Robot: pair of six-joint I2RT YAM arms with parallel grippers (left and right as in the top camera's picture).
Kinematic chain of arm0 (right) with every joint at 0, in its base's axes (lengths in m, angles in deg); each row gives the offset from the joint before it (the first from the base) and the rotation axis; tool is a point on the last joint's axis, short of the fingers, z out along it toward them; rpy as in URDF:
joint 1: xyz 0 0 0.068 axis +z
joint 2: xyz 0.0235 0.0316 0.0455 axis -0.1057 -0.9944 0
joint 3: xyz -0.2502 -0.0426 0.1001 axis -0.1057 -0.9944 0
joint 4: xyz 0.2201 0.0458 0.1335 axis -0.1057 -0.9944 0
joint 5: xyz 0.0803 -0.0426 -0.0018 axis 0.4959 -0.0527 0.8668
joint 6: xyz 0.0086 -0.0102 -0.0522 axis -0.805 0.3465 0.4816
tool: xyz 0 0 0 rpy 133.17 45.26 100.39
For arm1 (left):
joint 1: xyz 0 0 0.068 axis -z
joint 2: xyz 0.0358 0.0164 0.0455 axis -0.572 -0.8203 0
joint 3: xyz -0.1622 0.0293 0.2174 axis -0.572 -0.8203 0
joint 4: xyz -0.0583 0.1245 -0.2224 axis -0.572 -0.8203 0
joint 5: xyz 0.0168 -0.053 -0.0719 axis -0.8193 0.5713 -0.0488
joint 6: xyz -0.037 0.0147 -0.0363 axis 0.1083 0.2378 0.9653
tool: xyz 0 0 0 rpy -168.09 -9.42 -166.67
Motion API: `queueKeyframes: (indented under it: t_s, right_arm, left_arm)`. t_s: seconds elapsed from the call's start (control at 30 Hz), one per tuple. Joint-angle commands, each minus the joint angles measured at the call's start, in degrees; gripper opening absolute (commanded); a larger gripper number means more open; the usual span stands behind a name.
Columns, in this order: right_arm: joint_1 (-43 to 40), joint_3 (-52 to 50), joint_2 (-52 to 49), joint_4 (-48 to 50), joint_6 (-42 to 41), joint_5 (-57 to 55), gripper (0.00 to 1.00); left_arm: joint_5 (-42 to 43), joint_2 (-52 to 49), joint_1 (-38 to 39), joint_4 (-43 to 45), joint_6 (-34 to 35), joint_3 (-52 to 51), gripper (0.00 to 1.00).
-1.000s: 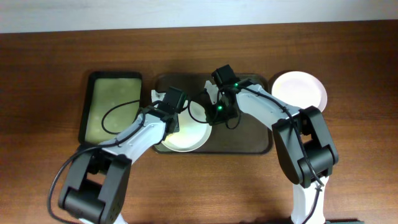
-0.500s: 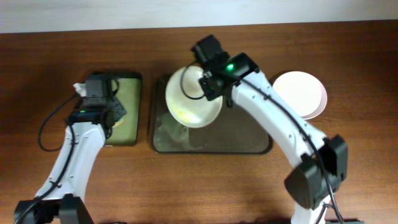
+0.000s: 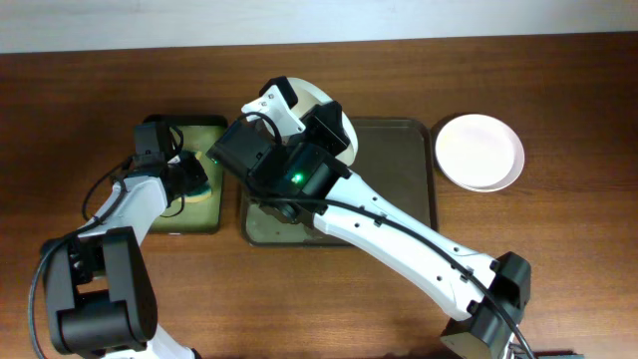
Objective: Clean dirty plates on tray and stack at the side
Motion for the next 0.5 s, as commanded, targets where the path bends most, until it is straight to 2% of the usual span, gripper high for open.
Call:
queueKeyframes:
  t_s: [0.0, 0.07, 0.17, 0.33, 0.4, 0.43, 0.47]
  right_arm:
    - [-0.04, 1.20, 0.90, 0.07, -0.07, -2.64, 0.04]
    - [-0.04, 1.20, 0.90, 0.04, -0.07, -2.84, 0.04]
    - [-0.04, 1.20, 0.90, 0.00, 1.27, -3.13, 0.04]
    - [-0.04, 1.20, 0.90, -0.17, -0.09, -2.60, 0.04]
    - [-0.46, 1.05, 0.76, -0.11, -4.74, 6.51, 0.04]
    - [-1.90, 0.39, -0.09, 0.68, -3.45, 14.84, 0.04]
    - [-3.91, -0.52, -1.92, 1.07, 1.70, 16.72, 0.04]
  left_arm:
    - [1.44, -0.11, -0.11, 0.59, -1.01, -0.04, 0.76]
    - [1.42, 1.51, -0.09, 0.00, -1.03, 0.15, 0.81]
    - [1.42, 8.81, -0.11, -0.98, -1.01, 0.26, 0.82]
    - [1.42, 24.57, -0.09, -6.60, -1.01, 0.24, 0.99]
    - [1.42, 26.03, -0.09, -8.61, -1.01, 0.24, 0.99]
    - [1.42, 26.12, -0.09, -10.08, -0.98, 0.24, 0.99]
    - [1.42, 26.05, -0.09, -11.63, -1.01, 0.24, 1.00]
